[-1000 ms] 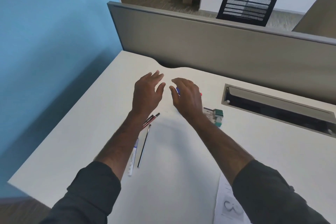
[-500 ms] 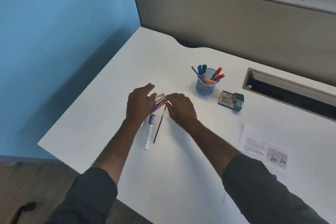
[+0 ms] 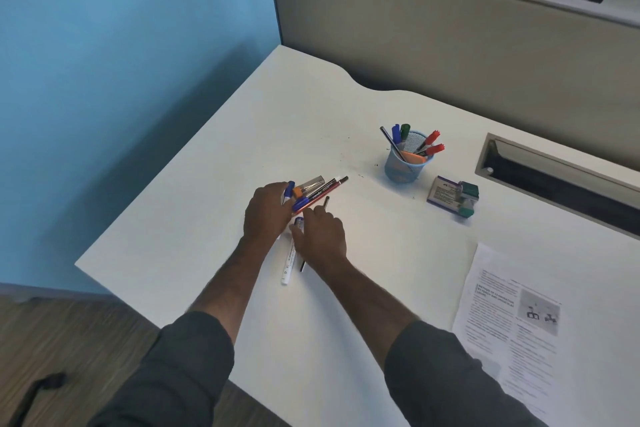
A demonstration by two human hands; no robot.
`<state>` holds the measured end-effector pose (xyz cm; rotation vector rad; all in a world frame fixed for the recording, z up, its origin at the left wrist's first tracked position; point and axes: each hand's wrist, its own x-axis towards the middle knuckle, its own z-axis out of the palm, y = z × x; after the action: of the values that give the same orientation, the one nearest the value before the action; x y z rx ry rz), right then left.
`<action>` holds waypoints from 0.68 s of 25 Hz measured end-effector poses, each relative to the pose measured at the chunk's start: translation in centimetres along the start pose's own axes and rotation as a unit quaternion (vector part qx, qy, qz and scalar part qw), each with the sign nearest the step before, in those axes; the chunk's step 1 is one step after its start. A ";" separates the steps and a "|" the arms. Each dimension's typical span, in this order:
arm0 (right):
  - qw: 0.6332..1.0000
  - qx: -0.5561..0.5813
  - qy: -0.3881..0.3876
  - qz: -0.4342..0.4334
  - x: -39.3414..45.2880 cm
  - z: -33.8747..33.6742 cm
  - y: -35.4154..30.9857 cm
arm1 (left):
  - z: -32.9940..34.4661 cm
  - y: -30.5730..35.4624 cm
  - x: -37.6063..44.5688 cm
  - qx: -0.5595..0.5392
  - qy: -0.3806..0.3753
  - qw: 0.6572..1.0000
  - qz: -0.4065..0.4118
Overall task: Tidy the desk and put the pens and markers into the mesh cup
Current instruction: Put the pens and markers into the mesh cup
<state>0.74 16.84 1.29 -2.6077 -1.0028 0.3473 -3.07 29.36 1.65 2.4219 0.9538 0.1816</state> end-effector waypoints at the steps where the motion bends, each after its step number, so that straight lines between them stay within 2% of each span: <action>1: 1.000 0.009 -0.007 0.012 -0.2 0.3 -0.4 | 0.3 -0.2 0.2 0.005 -0.002 1.000 -0.007; 8: 0.995 0.040 -0.058 0.076 -0.5 0.7 -2.5 | 1.2 -0.7 1.4 0.071 -0.024 0.997 -0.028; 17: 0.992 0.091 -0.038 0.079 -0.4 -0.5 -2.4 | 0.4 -0.9 2.2 0.056 -0.074 0.993 -0.073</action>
<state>-0.84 18.10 2.68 -2.5290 -0.7511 0.5547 -1.88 31.24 0.69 2.4147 1.0933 -0.1053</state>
